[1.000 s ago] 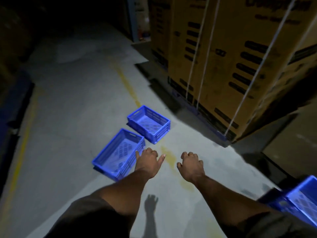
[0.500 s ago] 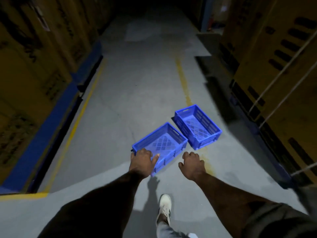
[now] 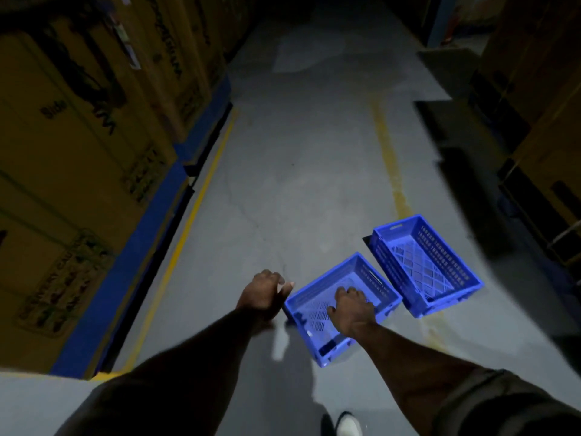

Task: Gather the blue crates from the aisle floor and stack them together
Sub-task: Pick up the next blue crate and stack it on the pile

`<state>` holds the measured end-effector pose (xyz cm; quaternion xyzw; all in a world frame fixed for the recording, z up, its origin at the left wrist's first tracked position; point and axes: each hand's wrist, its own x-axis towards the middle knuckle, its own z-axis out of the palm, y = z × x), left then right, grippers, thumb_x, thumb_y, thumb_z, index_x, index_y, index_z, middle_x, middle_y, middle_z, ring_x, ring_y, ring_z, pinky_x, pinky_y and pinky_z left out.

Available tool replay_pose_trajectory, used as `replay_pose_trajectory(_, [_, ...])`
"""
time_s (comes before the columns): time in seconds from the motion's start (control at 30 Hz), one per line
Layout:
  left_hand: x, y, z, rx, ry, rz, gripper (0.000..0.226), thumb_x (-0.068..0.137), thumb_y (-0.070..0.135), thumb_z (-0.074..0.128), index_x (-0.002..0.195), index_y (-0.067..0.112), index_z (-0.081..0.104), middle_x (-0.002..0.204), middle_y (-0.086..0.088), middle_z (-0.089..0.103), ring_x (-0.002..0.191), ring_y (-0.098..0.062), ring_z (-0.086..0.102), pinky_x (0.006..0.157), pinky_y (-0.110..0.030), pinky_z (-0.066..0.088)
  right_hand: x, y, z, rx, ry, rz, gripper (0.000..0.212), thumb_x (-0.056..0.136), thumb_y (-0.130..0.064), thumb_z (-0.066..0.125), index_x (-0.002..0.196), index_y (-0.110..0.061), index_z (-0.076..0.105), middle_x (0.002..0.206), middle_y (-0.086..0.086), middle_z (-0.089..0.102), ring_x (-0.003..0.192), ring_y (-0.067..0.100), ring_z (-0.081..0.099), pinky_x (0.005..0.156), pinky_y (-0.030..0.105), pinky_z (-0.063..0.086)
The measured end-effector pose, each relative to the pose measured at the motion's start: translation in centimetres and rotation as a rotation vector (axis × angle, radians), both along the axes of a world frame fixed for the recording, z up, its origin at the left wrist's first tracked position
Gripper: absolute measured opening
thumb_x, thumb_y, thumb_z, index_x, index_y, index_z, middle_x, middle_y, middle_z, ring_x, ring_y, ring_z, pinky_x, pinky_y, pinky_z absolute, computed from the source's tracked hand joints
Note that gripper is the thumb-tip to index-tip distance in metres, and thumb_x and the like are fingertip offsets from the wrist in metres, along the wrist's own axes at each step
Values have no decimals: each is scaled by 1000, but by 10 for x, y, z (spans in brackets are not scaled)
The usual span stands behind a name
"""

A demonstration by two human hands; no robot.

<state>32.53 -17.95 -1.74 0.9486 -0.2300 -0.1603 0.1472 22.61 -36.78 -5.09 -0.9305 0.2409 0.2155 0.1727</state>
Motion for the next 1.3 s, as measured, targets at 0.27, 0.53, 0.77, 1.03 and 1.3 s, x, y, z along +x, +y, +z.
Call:
replay_pose_trajectory(0.27, [131, 9, -23, 24, 73, -121, 62, 87, 68, 31, 115, 22, 61, 117, -2, 62, 116, -21, 55, 96, -29, 42, 111, 8, -14, 13, 10, -158, 60, 96, -44, 46, 145, -11, 33, 147, 14, 37, 137, 32, 34, 107, 48, 37])
replay_pose_trajectory(0.53, [281, 11, -26, -2, 68, -419, 43, 95, 53, 46, 119, 20, 60, 122, -1, 63, 116, -18, 58, 96, -30, 45, 217, 52, -9, 105, -6, -512, 59, 95, -45, 49, 139, -7, 39, 140, 19, 41, 128, 37, 43, 102, 46, 44])
replay_pose_trajectory(0.77, [352, -34, -26, 54, 150, -608, 35, 94, 46, 50, 117, 22, 60, 116, 1, 68, 108, -20, 62, 90, -28, 47, 262, 54, -9, 148, 28, -724, 59, 96, -46, 47, 138, -6, 37, 140, 20, 39, 125, 38, 45, 99, 46, 45])
replay_pose_trajectory(1.03, [451, -134, -49, 197, 187, -868, 29, 92, 47, 53, 108, 25, 63, 111, 2, 69, 105, -19, 63, 88, -27, 47, 325, -9, -53, 247, 67, -977, 58, 96, -41, 49, 138, -3, 36, 143, 23, 38, 129, 40, 43, 103, 44, 42])
replay_pose_trajectory(1.3, [525, -274, -39, 428, 161, -1080, 30, 95, 43, 51, 103, 18, 67, 117, -1, 67, 112, -24, 60, 91, -28, 45, 384, -92, -67, 467, 1, -1166, 47, 97, -37, 48, 125, 1, 47, 113, 17, 58, 105, 30, 57, 76, 31, 42])
